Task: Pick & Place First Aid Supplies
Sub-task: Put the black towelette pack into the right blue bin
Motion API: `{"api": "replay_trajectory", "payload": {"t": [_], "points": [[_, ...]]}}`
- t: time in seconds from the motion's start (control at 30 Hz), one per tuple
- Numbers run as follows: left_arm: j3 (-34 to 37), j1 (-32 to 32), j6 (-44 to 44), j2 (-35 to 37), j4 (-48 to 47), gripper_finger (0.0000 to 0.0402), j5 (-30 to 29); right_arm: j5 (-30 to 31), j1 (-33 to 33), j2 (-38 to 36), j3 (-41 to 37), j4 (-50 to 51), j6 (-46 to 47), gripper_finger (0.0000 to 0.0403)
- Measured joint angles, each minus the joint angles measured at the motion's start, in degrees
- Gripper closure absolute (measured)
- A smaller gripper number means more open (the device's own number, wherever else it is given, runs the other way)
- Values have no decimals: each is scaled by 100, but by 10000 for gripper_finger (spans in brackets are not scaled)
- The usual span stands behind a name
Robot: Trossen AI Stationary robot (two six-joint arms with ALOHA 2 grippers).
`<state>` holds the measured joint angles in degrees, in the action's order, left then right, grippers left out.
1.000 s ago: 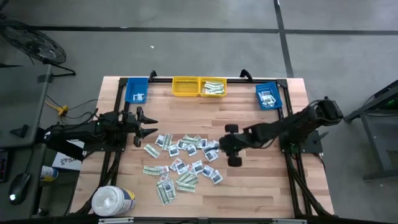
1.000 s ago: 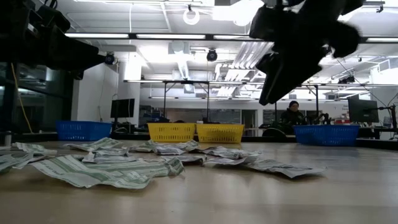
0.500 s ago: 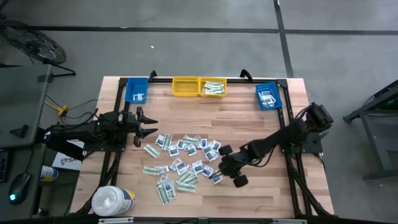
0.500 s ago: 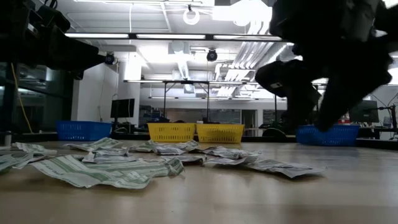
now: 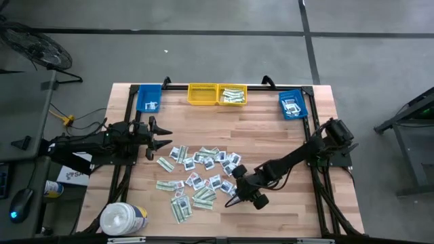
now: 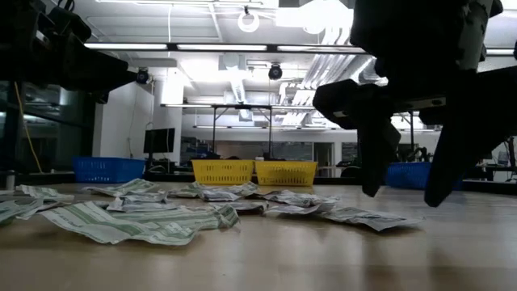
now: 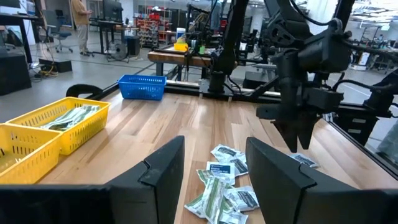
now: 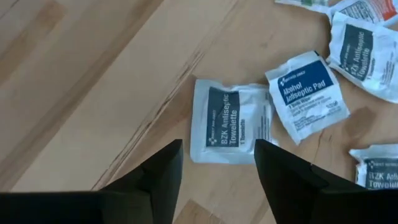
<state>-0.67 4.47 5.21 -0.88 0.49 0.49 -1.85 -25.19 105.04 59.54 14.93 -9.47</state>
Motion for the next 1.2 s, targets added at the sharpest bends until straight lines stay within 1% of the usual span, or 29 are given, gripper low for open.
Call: {"api": "replay_trajectory", "payload": {"t": [0.17, 0.27, 0.47, 0.63, 0.77, 0.97, 1.2], "points": [[0, 0, 0, -1, 0, 229, 0, 70, -40, 193, 272, 345, -137, 199], [0, 0, 0, 0, 0, 229, 0, 140, -99, 305, 369, 384, -258, 199], [0, 0, 2, 1, 0, 229, 2, 169, -167, 474, 403, 386, -257, 199], [0, 2, 0, -1, 0, 229, 0, 206, -181, 559, 405, 554, -44, 202], [0, 0, 0, -1, 0, 229, 0, 239, -173, 564, 303, 682, 238, 220], [0, 0, 0, -1, 0, 229, 0, 202, -173, 548, 114, 641, 605, 261], [0, 0, 0, 1, 0, 229, 0, 195, -170, 548, 99, 653, 664, 293]]}}
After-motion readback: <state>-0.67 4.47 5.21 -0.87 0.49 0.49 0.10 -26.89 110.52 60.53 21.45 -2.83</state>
